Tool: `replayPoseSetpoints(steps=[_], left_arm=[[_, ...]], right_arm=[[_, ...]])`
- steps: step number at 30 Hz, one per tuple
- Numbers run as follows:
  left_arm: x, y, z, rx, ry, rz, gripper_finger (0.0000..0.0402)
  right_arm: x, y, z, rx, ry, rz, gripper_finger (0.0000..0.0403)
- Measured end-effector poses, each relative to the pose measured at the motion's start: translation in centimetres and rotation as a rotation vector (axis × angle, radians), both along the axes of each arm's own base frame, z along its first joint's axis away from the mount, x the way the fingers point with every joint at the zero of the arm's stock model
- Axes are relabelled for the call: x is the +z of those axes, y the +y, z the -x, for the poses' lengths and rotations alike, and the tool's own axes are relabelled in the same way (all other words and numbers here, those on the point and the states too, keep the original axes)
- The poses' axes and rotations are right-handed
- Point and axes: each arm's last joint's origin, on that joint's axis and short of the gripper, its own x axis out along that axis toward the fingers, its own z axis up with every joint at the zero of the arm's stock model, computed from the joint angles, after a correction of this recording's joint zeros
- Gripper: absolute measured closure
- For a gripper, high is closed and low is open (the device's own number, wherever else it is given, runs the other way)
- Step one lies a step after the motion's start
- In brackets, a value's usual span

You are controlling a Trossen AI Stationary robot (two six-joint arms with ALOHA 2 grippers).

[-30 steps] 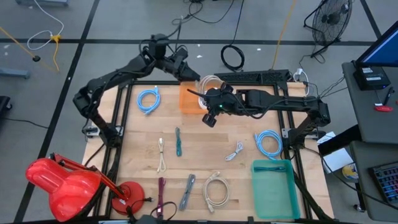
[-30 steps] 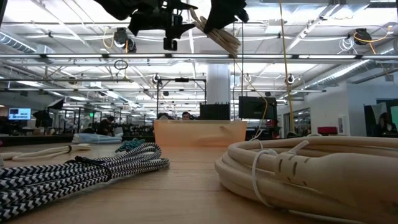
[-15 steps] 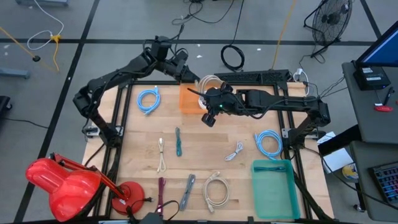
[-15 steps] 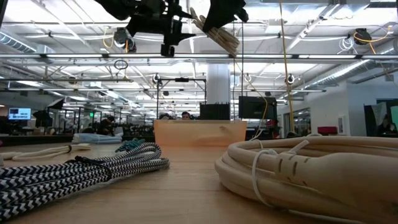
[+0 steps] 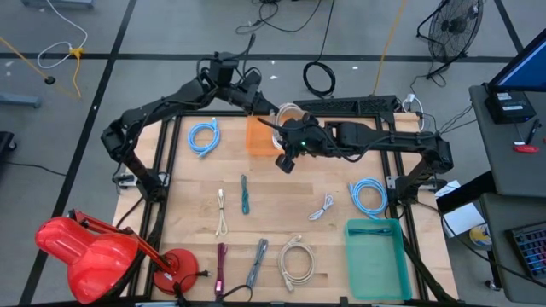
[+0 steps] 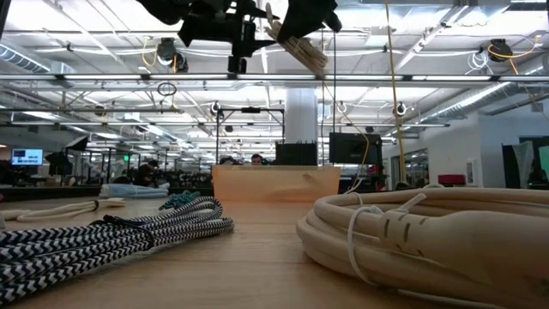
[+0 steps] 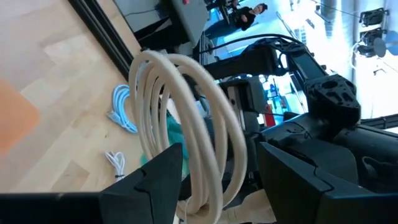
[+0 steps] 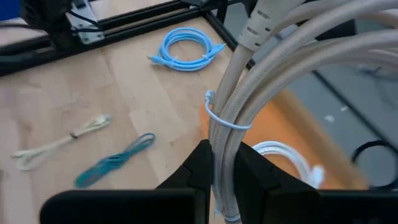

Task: Pick & Place USB Port
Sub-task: Put the large top brown charger cable into the orange bin

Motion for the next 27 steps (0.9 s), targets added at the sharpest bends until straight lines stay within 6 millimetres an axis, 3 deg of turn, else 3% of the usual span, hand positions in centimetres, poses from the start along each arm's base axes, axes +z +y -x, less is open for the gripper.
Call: replayPoseSetpoints(steps=[15,21,27], left_arm=[[-1.1,-2.3,-1.6,0.004,0.073,-0.089,0.0192],[-2.8,-2.6,-1.3,0.028,0.217,-0.174,0.0193],[-3.0,-2.6,-1.2,0.064,0.249,-0.207,0.0193]], right_arm=[[-0.3,-1.2,0.2,-0.054,-0.038,-0.193,0.0373],[-0.3,-1.2,0.3,-0.070,-0.041,-0.214,0.0373],[-0.8,-1.2,0.0,-0.073,-0.030,-0.240,0.0373]])
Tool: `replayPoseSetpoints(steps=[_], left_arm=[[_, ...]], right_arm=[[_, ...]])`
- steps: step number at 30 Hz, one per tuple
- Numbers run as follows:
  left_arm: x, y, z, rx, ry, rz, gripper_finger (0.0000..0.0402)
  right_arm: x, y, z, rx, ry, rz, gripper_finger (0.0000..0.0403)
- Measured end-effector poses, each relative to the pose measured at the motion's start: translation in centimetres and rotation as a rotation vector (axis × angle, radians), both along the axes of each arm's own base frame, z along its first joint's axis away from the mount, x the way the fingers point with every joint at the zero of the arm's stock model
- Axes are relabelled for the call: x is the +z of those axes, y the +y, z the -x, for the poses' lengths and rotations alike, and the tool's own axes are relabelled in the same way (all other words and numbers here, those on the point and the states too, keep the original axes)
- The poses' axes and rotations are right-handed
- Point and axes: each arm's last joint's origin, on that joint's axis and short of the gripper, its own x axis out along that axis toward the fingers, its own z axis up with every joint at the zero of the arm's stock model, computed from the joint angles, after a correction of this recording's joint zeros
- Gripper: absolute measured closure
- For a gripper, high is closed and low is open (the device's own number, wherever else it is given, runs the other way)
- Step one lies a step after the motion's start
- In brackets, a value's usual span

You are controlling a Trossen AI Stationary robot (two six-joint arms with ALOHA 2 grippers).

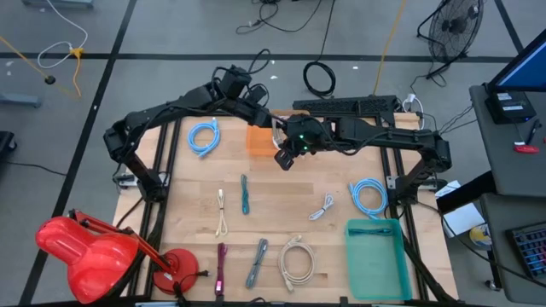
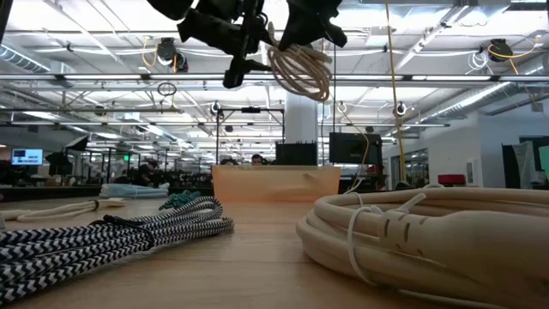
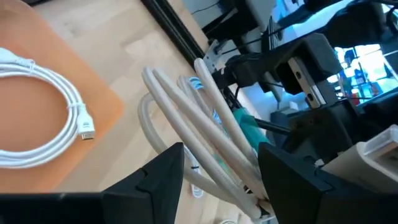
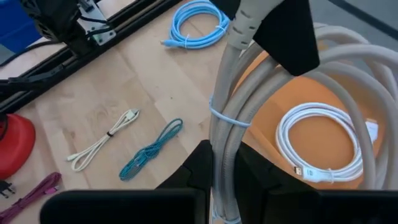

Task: Pick & Place USB Port
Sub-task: Put the large top brown charger cable into the orange bin

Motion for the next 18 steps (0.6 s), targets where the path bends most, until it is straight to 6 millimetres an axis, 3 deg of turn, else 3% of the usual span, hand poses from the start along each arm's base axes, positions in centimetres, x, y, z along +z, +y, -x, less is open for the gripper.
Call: replayPoseSetpoints(steps=[6,18], left_arm=[[-0.3,-0.1,0.0,0.004,0.018,0.023,0.0193],[-0.2,-0.8,-0.5,-0.012,0.011,0.034,0.0193]], right_arm=[[-1.0,0.2,-0.9,0.031,0.016,-0.042,0.0373],[-1.1,1.6,-1.3,0.120,0.046,0.076,0.0374]])
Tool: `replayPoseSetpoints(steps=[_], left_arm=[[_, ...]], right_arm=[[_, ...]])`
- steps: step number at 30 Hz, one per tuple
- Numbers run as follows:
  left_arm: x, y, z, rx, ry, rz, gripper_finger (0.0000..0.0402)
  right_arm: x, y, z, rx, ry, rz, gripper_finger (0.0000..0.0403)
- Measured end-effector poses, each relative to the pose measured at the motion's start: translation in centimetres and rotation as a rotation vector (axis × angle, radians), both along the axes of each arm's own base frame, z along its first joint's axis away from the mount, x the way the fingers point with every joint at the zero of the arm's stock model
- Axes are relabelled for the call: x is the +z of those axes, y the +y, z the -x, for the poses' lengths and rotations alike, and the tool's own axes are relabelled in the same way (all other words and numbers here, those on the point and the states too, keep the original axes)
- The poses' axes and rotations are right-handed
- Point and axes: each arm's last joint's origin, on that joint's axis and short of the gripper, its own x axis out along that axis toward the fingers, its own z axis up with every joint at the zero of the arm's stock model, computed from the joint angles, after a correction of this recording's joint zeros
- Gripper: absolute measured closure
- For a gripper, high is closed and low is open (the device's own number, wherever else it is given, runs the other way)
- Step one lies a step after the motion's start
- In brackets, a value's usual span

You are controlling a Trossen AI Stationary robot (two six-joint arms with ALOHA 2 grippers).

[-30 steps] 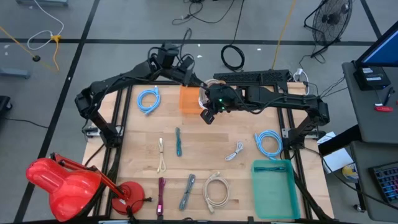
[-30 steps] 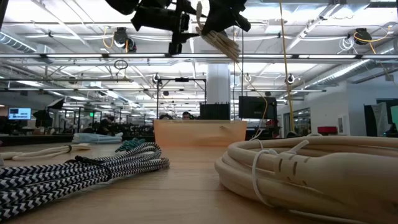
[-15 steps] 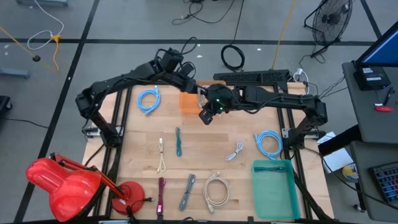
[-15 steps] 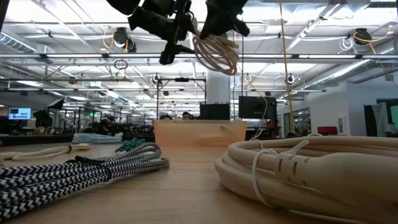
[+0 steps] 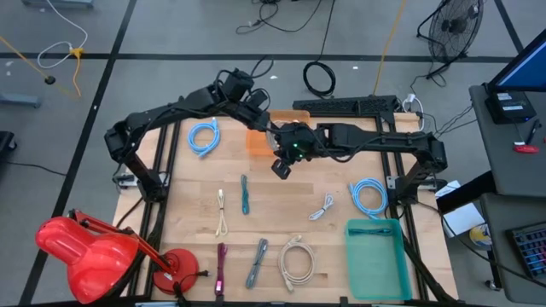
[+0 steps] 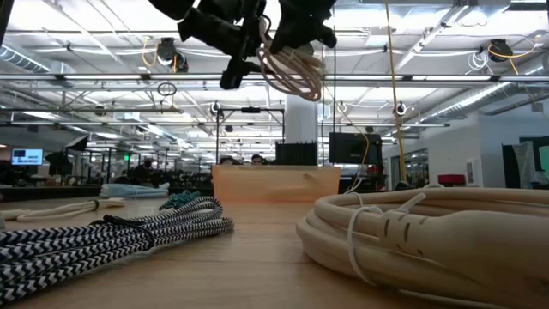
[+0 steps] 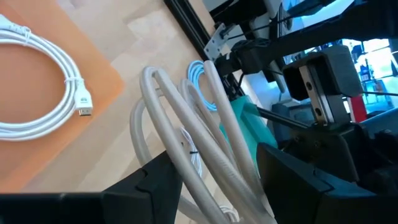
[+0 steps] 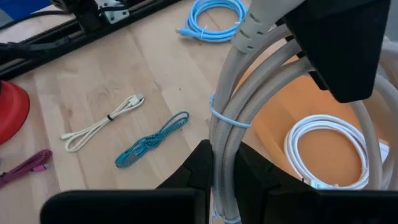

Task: Pick & Place USB Port
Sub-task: Put the large top brown charger cable into the orange bin

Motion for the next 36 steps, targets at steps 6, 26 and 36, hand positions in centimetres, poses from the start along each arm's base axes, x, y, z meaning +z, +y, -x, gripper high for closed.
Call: replayPoseSetpoints(steps=[6,26,36], left_arm=[[0.0,0.0,0.0,0.008,0.005,-0.003,0.0219],[-0.2,0.0,0.3,-0.052,0.005,-0.003,0.0329],[-0.3,1.6,1.3,0.024,0.025,0.021,0.0389]], right_arm=[[-0.2,0.0,0.2,0.001,0.026,-0.001,0.0374],[-0.6,0.8,0.5,0.039,0.095,0.014,0.0374],[-0.2,1.1,0.2,0.145,0.051,0.008,0.0313]])
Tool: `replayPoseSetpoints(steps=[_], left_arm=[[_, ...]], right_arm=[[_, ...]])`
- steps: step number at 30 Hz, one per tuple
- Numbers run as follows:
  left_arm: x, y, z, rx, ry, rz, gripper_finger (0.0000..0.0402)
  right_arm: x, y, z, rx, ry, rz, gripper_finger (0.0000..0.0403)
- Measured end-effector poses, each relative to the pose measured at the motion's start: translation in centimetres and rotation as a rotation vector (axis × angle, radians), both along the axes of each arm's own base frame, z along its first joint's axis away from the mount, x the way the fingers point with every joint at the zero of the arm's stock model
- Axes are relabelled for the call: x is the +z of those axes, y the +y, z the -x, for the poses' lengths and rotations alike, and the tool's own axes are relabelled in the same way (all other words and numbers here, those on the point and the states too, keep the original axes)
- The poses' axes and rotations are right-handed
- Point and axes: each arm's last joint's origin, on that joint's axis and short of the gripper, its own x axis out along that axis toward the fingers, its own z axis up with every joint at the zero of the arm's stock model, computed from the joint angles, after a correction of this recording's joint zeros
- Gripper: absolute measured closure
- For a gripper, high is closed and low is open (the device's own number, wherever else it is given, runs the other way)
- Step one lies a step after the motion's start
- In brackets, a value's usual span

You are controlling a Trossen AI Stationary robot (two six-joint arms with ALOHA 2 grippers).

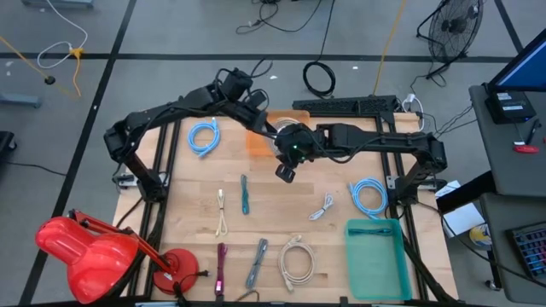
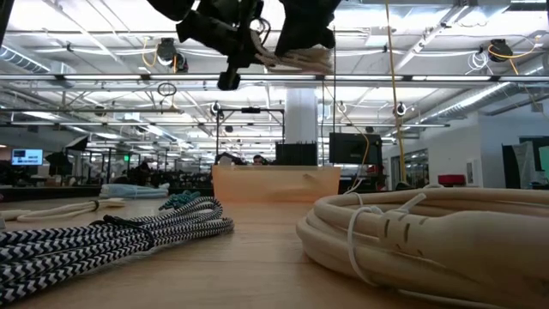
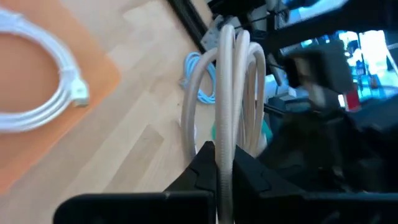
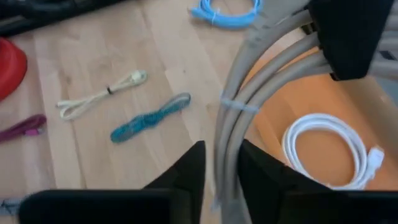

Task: Pick & Place USB Port
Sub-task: Put the large top brown charger cable into the orange bin

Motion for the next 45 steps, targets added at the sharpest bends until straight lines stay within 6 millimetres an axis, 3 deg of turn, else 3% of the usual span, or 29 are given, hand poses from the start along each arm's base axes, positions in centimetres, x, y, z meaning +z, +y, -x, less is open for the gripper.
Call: replayPoseSetpoints(steps=[5,11,17,26,35,45], left_arm=[[-0.7,2.2,2.0,0.108,0.094,-0.005,0.0389],[-1.2,3.8,3.6,0.148,0.139,-0.022,0.0389],[-2.6,4.8,2.8,0.180,0.160,-0.003,0.0389],[-8.2,5.6,-0.9,0.171,0.248,0.054,0.0389],[-8.4,7.2,0.0,0.330,0.285,0.078,0.0389],[-9.1,6.3,0.4,0.360,0.421,0.066,0.0389]], right_arm=[[2.0,0.4,0.5,0.028,-0.127,-0.038,0.0272],[3.4,0.3,1.9,-0.010,-0.163,-0.040,0.0264],[3.7,0.4,2.8,-0.034,-0.134,-0.048,0.0282],[2.8,0.9,3.7,0.000,0.001,-0.030,0.0304],[3.3,1.2,6.5,0.027,0.141,0.035,0.0310],[5.7,0.6,8.8,-0.087,0.055,0.203,0.0310]])
